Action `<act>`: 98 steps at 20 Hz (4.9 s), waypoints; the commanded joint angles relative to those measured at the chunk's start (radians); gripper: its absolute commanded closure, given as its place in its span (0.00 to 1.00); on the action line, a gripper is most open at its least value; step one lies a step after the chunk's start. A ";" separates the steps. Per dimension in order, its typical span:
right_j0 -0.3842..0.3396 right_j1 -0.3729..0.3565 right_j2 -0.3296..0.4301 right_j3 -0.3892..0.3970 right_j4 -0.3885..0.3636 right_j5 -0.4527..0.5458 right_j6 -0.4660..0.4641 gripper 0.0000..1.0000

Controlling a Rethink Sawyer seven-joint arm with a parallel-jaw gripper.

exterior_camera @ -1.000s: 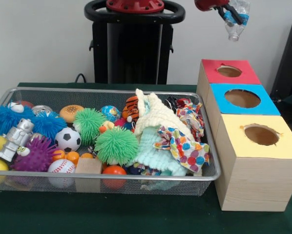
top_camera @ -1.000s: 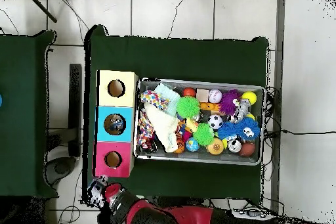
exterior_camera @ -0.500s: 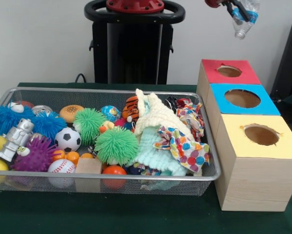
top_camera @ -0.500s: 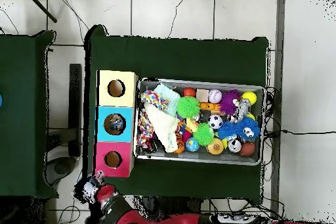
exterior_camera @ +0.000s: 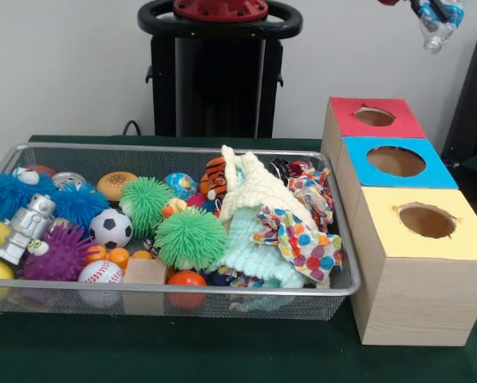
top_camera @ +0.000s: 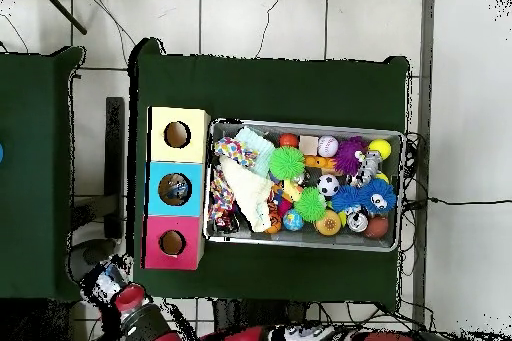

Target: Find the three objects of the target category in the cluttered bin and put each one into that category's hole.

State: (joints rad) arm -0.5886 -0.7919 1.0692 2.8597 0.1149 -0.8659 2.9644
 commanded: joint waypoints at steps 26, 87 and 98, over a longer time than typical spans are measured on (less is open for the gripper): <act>0.580 0.035 -0.966 0.198 -0.700 -0.286 0.492 1.00; 1.077 0.133 -2.325 0.200 -1.628 -0.480 0.535 1.00; 1.133 0.192 -2.478 0.198 -1.703 -0.478 0.375 1.00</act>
State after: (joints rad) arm 0.5273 -0.7490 -1.0763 2.1706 -0.8776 -1.3275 3.2835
